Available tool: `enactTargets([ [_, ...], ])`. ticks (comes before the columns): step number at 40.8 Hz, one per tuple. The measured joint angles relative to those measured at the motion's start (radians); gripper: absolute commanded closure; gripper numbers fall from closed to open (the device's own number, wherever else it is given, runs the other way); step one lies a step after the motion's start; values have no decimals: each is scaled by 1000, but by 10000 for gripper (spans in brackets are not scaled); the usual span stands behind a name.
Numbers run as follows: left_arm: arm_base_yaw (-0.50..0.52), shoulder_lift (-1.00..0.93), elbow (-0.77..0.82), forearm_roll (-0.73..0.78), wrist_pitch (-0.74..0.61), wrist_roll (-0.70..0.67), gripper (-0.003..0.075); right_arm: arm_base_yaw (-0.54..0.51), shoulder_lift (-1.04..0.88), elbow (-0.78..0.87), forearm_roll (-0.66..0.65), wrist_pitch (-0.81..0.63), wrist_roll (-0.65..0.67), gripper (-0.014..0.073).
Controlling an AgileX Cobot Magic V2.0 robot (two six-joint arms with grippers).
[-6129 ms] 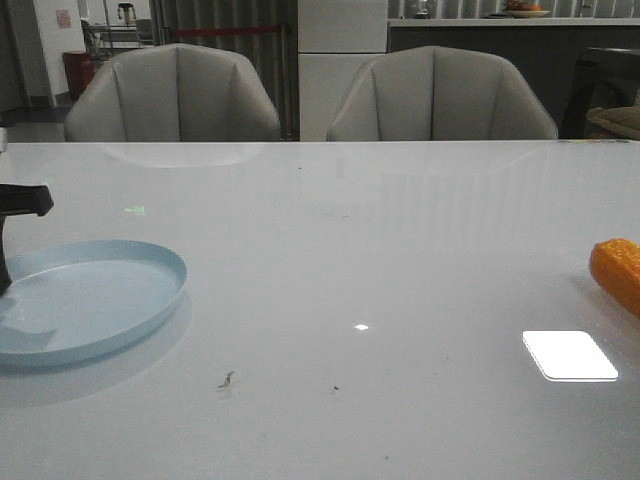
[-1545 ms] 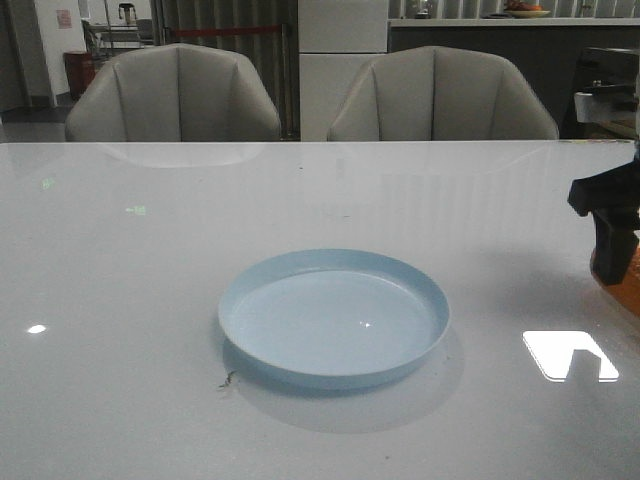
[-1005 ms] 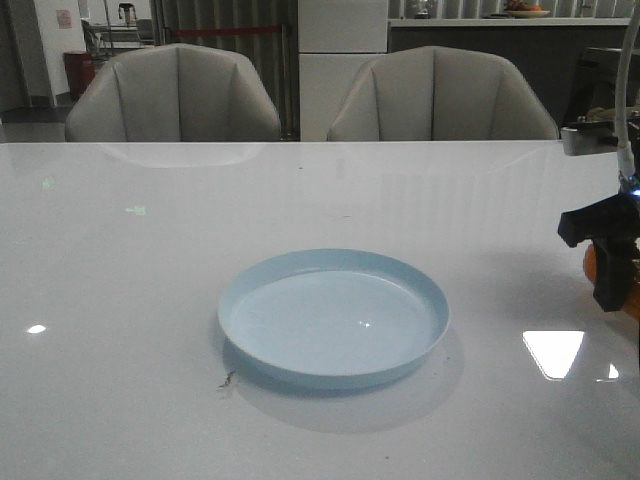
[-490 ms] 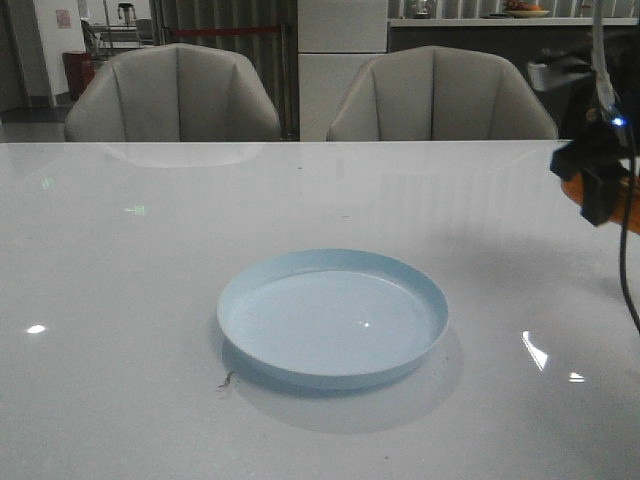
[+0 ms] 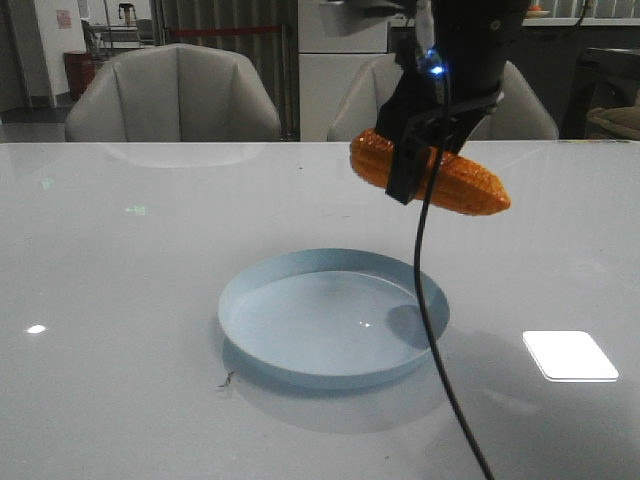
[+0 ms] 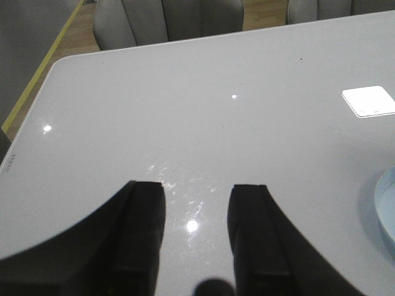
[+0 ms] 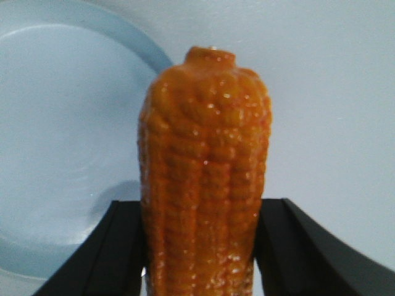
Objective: Place corn on plate with both arms
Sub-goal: 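Lower the corn cob onto the plate with the right gripper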
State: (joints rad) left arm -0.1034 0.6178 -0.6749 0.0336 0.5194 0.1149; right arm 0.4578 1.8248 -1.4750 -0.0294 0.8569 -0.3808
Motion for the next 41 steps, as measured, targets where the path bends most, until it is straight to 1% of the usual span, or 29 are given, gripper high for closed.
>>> enactTargets([
  [8,0,0,0,-10,22,0,395,30,79,0,67,43,-3,461],
  [19,0,0,0,-11,52,0,395,70,150,0,148,36,-5,449],
  [22,0,0,0,-11,52,0,395,80,162,0,155,26,-5,400],
  [28,0,0,4,-11,54,0,395,90,177,0,157,19,-7,230],
  [32,0,0,4,-11,54,0,395,90,177,0,157,13,-7,147],
  [36,0,0,4,-11,54,0,395,90,177,0,157,5,-7,97],
  [41,0,0,4,-12,54,0,395,90,177,0,157,1,-7,95],
])
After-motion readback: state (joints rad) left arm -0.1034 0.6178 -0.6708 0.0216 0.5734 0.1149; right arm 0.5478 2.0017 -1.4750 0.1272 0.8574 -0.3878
